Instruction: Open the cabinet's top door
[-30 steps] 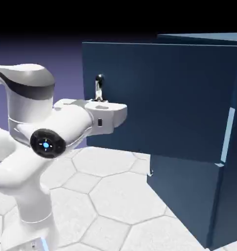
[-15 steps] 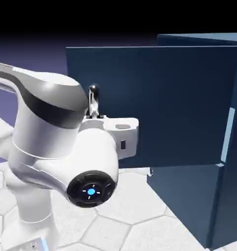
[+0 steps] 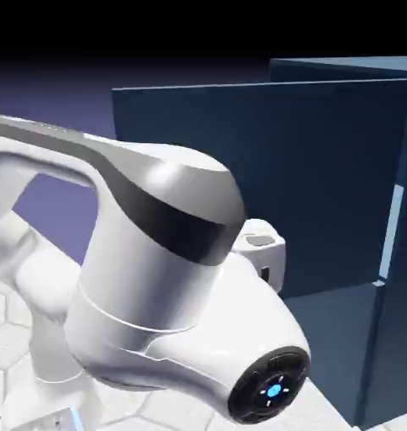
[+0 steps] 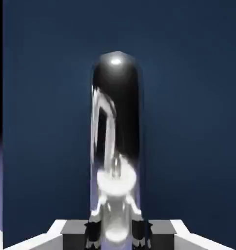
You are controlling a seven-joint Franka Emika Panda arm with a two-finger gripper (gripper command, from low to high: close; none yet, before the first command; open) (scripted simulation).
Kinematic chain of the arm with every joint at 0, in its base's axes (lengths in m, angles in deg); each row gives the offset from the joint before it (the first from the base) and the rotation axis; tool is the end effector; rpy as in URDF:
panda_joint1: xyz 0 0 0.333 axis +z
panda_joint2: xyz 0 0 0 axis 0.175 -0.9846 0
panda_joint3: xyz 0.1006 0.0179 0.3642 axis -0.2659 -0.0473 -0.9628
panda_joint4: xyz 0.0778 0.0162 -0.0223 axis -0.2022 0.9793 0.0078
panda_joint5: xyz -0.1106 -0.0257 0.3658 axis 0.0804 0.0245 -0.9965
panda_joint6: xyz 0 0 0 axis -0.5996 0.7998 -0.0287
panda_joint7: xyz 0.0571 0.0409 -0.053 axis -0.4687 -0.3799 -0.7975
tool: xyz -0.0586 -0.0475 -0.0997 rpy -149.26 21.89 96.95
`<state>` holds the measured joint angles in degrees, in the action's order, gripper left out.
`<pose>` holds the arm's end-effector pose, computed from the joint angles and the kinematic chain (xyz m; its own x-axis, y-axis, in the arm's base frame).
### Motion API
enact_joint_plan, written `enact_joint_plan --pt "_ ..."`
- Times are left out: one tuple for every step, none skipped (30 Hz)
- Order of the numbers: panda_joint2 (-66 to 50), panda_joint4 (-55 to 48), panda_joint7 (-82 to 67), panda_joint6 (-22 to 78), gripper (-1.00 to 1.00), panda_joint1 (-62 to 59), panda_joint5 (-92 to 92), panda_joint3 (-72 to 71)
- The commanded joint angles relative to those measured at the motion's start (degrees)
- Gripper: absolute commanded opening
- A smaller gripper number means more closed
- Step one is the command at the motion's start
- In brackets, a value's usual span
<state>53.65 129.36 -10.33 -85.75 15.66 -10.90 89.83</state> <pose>0.1156 -0.3816 0.5764 0.7057 -0.0417 0.7073 0.7061 -0.0417 -0.7069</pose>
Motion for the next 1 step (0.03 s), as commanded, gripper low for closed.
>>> enact_joint_plan --pt "0.7 -1.4 0.5 0.5 -1.00 2.0 0.4 1.3"
